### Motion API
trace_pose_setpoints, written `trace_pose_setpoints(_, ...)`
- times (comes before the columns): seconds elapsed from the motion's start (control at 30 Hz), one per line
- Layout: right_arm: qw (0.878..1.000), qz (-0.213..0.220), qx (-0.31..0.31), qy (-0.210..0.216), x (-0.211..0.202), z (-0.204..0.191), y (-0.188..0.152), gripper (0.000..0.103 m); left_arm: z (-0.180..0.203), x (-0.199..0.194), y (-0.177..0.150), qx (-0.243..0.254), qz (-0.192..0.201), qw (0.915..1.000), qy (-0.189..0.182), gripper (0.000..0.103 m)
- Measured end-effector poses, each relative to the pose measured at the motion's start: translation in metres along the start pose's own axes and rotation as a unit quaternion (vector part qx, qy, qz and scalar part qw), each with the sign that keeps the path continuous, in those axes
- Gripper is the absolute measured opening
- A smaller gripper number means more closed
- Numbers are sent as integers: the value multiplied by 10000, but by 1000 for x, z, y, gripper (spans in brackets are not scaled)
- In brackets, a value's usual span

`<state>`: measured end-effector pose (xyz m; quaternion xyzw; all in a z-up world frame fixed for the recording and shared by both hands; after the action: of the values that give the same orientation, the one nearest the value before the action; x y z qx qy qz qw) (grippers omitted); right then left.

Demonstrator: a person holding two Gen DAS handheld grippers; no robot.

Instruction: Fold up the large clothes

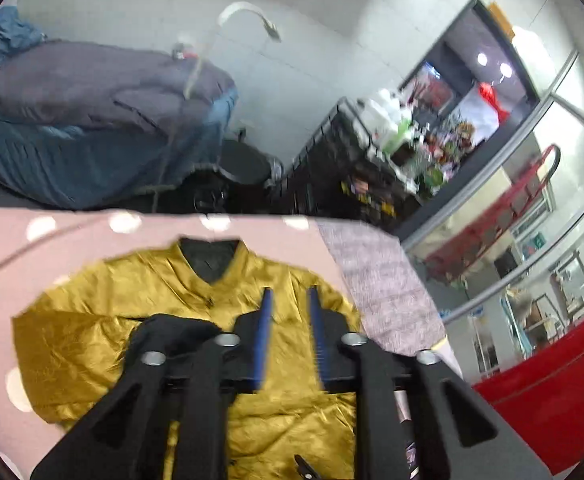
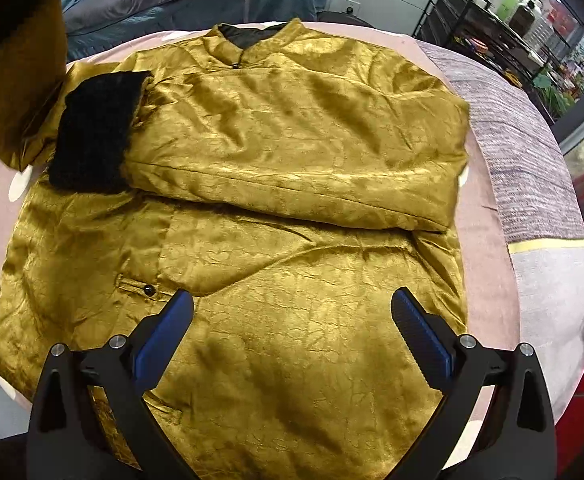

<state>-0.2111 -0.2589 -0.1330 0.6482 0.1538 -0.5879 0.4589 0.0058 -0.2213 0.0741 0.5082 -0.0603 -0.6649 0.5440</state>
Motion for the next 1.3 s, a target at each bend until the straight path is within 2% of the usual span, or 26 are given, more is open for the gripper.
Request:
trace_pose_setpoints(0.07, 9998, -59, 204, -41, 2, 12, -3, 98, 18, 25, -17, 2, -258, 9996, -104, 57)
trace_pose_setpoints(0.13, 9988, -160, 459, -63, 5, 26, -6, 98, 24, 39, -34, 0, -473, 9988, -141, 61)
trace_pose_setpoints(0.23, 9968, -216, 763, -9, 7, 40, -10, 98, 12, 42, -56, -13, -639, 9979, 37, 67)
trace_pose_setpoints(0.3, 9960, -206, 870, 78, 7, 44, -7, 97, -7, 38, -72, -56, -686, 9972, 275, 73)
trace_pose_setpoints(0.37, 9951, -150, 941, 257, 7, 45, 0, 98, -37, 33, -87, -58, -729, 9943, 777, 76)
trace_pose_setpoints(0.43, 9929, -102, 1006, 619, 7, 40, 12, 98, -72, 24, -107, -132, -804, 9873, 1362, 76)
trace_pose_setpoints(0.57, 9767, -167, 1273, 1717, 15, 13, 49, 98, -130, 6, -146, -396, -1021, 9707, 2140, 77)
trace_pose_setpoints(0.67, 9547, -247, 1536, 2536, 25, -13, 77, 98, -162, -11, -185, -728, -1256, 9584, 2459, 77)
trace_pose_setpoints(0.73, 9452, -270, 1611, 2826, 32, -31, 95, 98, -179, -22, -206, -1008, -1349, 9514, 2577, 77)
trace_pose_setpoints(0.83, 9475, -217, 1358, 2886, 34, -55, 114, 83, -197, -36, -228, -1336, -1421, 9410, 2767, 77)
trace_pose_setpoints(0.87, 9502, -206, 1202, 2869, 36, -64, 121, 72, -203, -39, -233, -1409, -1426, 9381, 2826, 77)
trace_pose_setpoints(0.9, 9519, -221, 1076, 2860, 38, -72, 126, 61, -205, -44, -238, -1436, -1433, 9369, 2846, 77)
trace_pose_setpoints(0.97, 9591, -290, 839, 2690, 43, -84, 133, 49, -209, -46, -240, -1460, -1448, 9364, 2844, 77)
trace_pose_setpoints(1.0, 9605, -302, 772, 2655, 42, -86, 139, 34, -210, -43, -239, -1433, -1439, 9372, 2836, 77)
trace_pose_setpoints(1.03, 9595, -273, 684, 2720, 38, -91, 145, 29, -209, -42, -236, -1390, -1424, 9381, 2836, 77)
trace_pose_setpoints(1.07, 9584, -175, 611, 2782, 30, -93, 149, 20, -209, -41, -233, -1329, -1412, 9391, 2838, 77)
trace_pose_setpoints(1.17, 9597, 528, 99, 2760, -14, -98, 171, 15, -204, -36, -221, -1176, -1375, 9429, 2798, 77)
trace_pose_setpoints(1.3, 9507, 1446, 80, 2742, -73, -72, 202, 13, -191, -28, -207, -975, -1292, 9504, 2656, 77)
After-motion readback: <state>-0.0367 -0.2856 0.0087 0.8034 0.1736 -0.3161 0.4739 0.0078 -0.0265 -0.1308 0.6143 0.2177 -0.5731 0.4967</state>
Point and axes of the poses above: each gripper's, at about its wrist camera, not at the fingertips, and x roughly the way its jaws point, z to its right, y to its top, the point moved 4 cm from there along x, roughly the way its jaws point, and after that the axes turned 4 degrees about z, right-handed, at the moved point
